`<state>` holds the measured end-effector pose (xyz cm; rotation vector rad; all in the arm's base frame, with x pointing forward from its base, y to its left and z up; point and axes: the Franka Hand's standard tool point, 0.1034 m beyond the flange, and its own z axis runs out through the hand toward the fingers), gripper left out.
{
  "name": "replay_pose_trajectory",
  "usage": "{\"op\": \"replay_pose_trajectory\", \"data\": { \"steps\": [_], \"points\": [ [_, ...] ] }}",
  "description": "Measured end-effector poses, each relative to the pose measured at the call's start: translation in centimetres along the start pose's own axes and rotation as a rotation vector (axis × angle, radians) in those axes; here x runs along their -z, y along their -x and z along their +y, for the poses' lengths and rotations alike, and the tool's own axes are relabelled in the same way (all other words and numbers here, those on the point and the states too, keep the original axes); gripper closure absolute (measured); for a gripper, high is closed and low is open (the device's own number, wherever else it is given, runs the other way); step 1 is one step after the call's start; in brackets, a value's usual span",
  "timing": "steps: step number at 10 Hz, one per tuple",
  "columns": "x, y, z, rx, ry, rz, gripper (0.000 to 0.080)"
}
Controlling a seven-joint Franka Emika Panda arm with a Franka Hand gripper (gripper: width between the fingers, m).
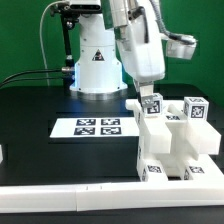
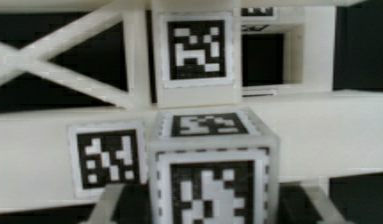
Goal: Assemble chair
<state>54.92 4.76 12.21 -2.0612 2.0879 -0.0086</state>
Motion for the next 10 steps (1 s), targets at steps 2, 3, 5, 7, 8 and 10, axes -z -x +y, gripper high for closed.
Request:
{"op": "replay_pose_trajectory", "data": {
  "steps": [2, 3, 5, 7, 8, 10],
  "points": [
    [0.1, 0.3, -0.2, 0.226, 0.011, -0.004, 0.0352],
    [0.2, 0.8, -0.3, 0.416, 0.024, -0.005, 0.0206],
    [0.2, 1.2, -0.3, 0.605, 0.043, -0.013, 0.0162],
    [0.1, 1.3, -0.2, 0.756, 0.050, -0.014, 0.0151],
    [0.1, 1.5, -0.1, 0.854, 0.059, -0.008, 0.0151],
    [-0.2, 1.6, 0.0, 1.160, 0.084, 0.002, 0.0151]
  ]
}}
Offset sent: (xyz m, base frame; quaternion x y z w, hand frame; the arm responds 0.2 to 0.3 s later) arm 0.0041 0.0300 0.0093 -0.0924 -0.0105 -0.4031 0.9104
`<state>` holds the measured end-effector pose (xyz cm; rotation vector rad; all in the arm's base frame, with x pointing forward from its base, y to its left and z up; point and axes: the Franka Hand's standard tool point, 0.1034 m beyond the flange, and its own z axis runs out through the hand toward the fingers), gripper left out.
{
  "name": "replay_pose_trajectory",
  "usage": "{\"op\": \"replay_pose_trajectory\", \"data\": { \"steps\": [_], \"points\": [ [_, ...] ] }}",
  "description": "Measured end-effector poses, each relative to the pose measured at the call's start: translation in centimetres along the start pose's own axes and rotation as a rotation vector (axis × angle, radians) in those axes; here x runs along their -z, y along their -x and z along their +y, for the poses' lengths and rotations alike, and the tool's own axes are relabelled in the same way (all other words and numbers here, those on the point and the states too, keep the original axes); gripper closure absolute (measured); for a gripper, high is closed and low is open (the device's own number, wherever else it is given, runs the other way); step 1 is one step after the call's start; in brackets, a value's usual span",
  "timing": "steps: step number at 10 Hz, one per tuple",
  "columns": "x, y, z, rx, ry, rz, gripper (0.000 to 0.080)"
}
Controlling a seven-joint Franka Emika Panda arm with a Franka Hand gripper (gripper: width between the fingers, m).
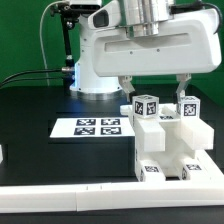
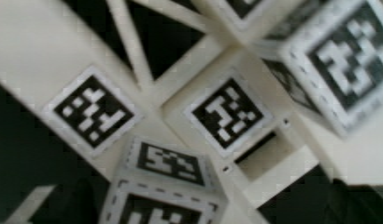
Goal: Assemble chair
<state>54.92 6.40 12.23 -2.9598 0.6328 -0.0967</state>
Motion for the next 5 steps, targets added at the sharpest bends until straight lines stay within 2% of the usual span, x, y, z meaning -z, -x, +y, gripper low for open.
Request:
{"op": "replay_pose_trajectory", "data": {
  "steps": [2, 5],
  "points": [
    [-0.9, 0.3, 0.4, 0.219, 0.010, -0.016, 0.0151],
    [-1.6, 0.3, 1.3, 0.526, 0.013, -0.036, 0.0151]
  ]
}}
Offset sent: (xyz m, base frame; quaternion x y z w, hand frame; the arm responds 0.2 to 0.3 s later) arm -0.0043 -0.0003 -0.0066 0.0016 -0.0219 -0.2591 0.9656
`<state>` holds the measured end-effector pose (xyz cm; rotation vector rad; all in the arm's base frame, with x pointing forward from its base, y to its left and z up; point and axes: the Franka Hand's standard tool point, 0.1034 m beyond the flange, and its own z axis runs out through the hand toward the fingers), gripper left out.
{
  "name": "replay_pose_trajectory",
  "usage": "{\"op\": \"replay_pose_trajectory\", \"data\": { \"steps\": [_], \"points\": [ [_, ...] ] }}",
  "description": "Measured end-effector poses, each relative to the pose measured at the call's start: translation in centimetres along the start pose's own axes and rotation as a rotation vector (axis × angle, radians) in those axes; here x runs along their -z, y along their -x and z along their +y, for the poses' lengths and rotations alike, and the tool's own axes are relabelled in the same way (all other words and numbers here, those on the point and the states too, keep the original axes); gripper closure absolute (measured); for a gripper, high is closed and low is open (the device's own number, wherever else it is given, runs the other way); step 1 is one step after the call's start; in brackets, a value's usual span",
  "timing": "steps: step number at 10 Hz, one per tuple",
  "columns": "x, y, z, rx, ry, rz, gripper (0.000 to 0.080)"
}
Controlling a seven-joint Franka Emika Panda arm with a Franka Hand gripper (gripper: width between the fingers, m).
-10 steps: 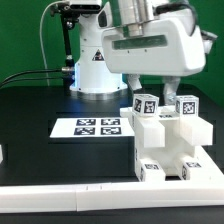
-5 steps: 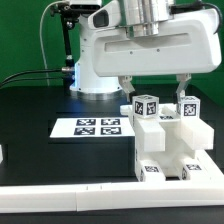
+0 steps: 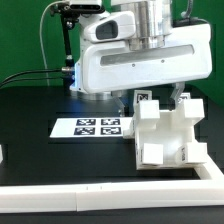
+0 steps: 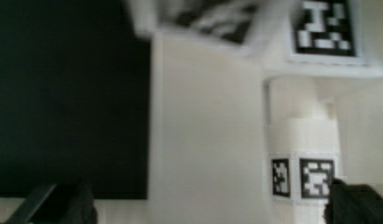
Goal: Assemble chair
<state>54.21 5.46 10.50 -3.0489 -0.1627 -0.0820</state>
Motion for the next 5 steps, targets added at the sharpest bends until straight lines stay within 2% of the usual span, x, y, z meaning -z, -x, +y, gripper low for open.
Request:
{"op": "replay_pose_trajectory", "data": {
  "steps": [2, 5],
  "points": [
    [0.0, 0.0, 0.2, 0.083, 0.001, 0.002, 0.0151],
    [1.7, -0.5, 0.2, 0.171, 0.001, 0.016, 0.0151]
  ]
}}
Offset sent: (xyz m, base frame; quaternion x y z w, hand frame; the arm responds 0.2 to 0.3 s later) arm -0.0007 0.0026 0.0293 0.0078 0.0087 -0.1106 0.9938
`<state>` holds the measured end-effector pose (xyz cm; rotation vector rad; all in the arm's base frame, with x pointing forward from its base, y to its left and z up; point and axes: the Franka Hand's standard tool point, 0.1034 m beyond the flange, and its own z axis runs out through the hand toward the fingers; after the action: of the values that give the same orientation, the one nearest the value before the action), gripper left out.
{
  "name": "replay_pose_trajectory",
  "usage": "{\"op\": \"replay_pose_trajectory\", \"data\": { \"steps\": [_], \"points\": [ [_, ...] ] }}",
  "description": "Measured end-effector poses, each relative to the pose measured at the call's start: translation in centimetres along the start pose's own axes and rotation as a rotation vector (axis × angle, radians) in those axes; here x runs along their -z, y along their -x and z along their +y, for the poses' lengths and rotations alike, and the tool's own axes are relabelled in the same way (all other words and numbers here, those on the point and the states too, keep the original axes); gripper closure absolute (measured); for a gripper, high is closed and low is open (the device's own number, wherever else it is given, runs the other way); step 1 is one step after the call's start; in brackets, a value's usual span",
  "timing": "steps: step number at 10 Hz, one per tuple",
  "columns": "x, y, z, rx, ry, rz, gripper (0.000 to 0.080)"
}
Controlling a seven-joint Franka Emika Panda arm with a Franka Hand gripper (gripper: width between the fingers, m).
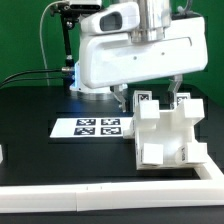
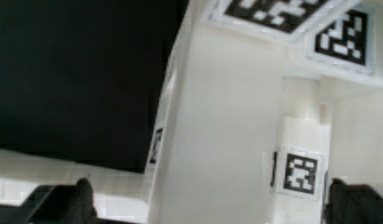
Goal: Assemble chair
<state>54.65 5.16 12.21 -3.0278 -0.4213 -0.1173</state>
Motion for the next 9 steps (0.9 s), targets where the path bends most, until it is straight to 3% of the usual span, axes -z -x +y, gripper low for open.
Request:
{"op": "replay_pose_trajectory", "data": {
  "steps": [3, 4, 6, 9],
  "points": [
    [1.6, -0.6, -0.4, -0.107, -0.006, 0.022, 0.0151],
    [1.5, -0.7, 0.2, -0.159, -0.005, 0.021, 0.0151],
    [1.1, -0.8, -1.4, -0.267, -0.009, 0.029, 0.0151],
    [0.0, -0.7, -2.2, -0.265, -0.004, 0.026, 0.0151]
  ]
}}
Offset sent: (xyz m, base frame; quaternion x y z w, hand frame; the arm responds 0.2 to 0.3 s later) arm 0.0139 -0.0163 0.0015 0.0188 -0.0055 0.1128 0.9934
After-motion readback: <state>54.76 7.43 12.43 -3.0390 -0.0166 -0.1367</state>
